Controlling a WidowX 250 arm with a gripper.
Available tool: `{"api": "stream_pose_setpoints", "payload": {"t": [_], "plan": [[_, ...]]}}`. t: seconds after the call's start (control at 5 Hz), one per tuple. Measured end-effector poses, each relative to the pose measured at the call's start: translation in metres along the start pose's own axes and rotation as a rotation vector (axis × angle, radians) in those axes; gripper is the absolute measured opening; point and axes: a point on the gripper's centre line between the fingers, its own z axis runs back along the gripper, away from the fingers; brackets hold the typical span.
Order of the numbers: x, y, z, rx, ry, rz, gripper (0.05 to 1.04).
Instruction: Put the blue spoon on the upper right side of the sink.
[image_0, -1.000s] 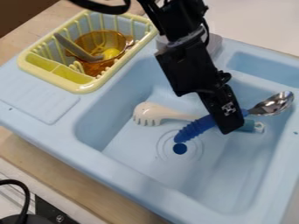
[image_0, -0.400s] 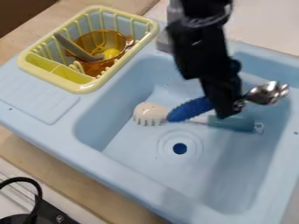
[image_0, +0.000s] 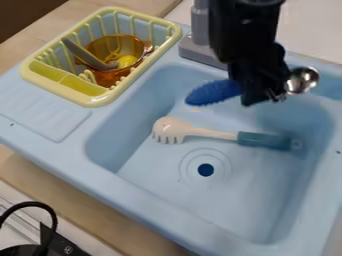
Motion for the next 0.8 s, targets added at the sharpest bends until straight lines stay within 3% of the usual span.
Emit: {"api": "stream_pose_setpoints", "payload": {"t": [0.2,0.4,0.6,0.8], "plan": [[-0.01,-0.017,0.001,-0.092,-0.033,-0.023,0.353],[-0.018,-0.023,-0.004,-0.141,-0.075,-0.134,0.353],[-0.023,-0.023,-0.007,-0.162,-0.077,-0.266,0.353],[-0.032,-0.021,-0.009,-0.189,-0.036,-0.363,0.353]]}}
